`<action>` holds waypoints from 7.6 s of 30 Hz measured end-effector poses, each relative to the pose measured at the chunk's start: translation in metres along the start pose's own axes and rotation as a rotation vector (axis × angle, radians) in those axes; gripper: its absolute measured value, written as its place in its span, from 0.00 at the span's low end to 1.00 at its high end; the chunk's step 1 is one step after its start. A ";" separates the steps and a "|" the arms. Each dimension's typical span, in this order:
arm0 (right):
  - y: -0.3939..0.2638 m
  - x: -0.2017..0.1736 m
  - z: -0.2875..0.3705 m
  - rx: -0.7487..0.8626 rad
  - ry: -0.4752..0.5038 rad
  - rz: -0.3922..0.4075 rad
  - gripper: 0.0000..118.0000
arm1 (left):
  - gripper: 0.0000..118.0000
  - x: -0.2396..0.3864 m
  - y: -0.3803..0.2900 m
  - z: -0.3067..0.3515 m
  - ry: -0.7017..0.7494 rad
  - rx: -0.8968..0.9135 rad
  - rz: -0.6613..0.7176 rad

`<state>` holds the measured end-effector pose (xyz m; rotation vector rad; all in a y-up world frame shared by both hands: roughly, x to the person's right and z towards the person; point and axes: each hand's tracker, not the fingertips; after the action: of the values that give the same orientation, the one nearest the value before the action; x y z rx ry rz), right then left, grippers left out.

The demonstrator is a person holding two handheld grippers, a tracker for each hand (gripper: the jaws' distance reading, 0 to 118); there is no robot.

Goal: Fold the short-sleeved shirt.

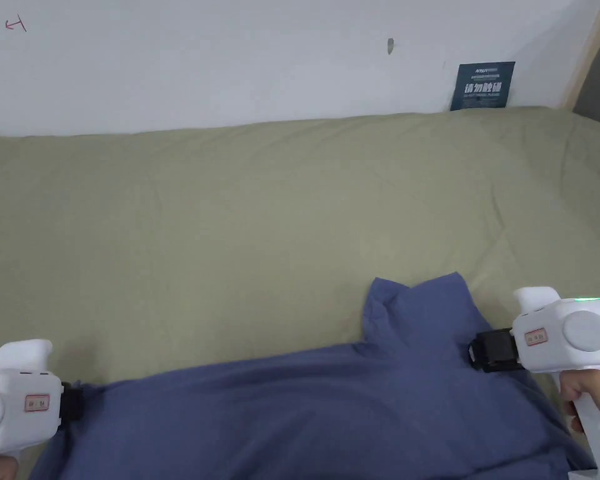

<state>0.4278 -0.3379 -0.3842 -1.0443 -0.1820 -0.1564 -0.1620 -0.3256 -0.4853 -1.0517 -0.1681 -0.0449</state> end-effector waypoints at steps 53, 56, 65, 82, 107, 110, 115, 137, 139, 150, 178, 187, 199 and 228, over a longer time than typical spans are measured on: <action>-0.210 -0.022 0.226 0.415 0.215 -0.024 0.97 | 0.98 -0.001 -0.183 0.219 -0.119 0.388 -0.028; -0.176 -0.079 0.274 0.586 0.244 0.019 0.95 | 0.90 0.044 -0.154 0.250 -0.134 0.563 -0.063; -0.182 -0.173 0.297 0.938 0.021 0.144 0.02 | 0.00 0.132 -0.156 0.281 -0.028 0.863 -0.114; -0.195 -0.183 0.284 0.940 -0.022 0.087 0.02 | 0.00 0.039 -0.151 0.283 -0.069 0.603 -0.022; -0.208 -0.203 0.263 0.778 -0.084 0.130 0.02 | 0.99 -0.137 -0.177 0.092 -0.818 -0.162 0.462; -0.206 -0.205 0.260 0.770 -0.081 0.133 0.02 | 0.79 -0.133 -0.181 0.080 -0.942 -0.209 0.509; -0.208 -0.206 0.258 0.753 -0.058 0.129 0.02 | 0.21 -0.116 -0.184 0.062 -0.880 -0.222 0.520; -0.226 -0.164 0.276 0.774 -0.035 0.056 0.02 | 0.08 -0.135 -0.151 0.190 -0.570 -0.103 0.370; -0.229 -0.160 0.277 0.776 -0.032 0.041 0.02 | 0.08 -0.104 -0.141 0.207 -0.560 -0.093 0.302; -0.247 -0.132 0.281 0.757 -0.021 -0.028 0.02 | 0.08 0.089 -0.122 0.191 -0.487 -0.172 0.000; -0.253 -0.119 0.257 0.650 -0.014 -0.125 0.02 | 0.00 0.184 -0.163 0.053 -0.744 -0.333 0.122; -0.249 -0.116 0.264 0.658 -0.038 -0.112 0.02 | 0.00 0.133 -0.141 0.110 -0.776 -0.181 0.078; -0.237 -0.155 0.255 0.653 0.015 -0.054 0.02 | 0.19 -0.026 -0.161 0.124 -0.593 -0.114 0.268; -0.238 -0.145 0.260 0.640 0.007 -0.024 0.02 | 0.11 -0.073 -0.171 0.127 -0.681 -0.080 0.424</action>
<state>0.2165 -0.2240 -0.0886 -0.4045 -0.2195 -0.1111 -0.2689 -0.3036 -0.2887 -1.1324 -0.5565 0.7011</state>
